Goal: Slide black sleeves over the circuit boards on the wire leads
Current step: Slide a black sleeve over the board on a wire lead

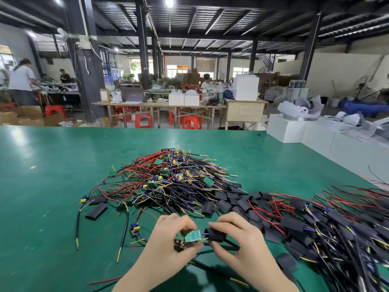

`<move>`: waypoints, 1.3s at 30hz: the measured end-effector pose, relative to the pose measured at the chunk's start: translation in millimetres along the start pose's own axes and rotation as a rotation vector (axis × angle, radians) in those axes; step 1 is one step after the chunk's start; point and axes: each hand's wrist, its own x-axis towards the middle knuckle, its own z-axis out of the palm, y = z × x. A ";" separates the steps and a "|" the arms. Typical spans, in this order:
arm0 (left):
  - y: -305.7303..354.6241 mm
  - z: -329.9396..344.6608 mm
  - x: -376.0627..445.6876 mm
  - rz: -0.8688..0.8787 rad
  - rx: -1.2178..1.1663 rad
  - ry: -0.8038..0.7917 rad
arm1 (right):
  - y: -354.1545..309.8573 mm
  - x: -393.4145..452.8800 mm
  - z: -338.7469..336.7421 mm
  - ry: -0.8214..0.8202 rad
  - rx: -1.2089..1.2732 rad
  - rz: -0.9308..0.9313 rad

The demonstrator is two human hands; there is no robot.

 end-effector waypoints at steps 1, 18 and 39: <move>-0.7 -0.9 -0.6 -0.011 -0.013 -0.014 | 0.1 0.1 -0.7 0.018 -0.003 0.003; 3.2 7.7 9.7 0.505 0.466 0.303 | -10.2 5.0 1.8 0.129 0.023 -0.081; -2.8 7.2 -0.6 0.086 0.191 -0.061 | -7.8 2.8 -0.5 0.031 0.010 0.082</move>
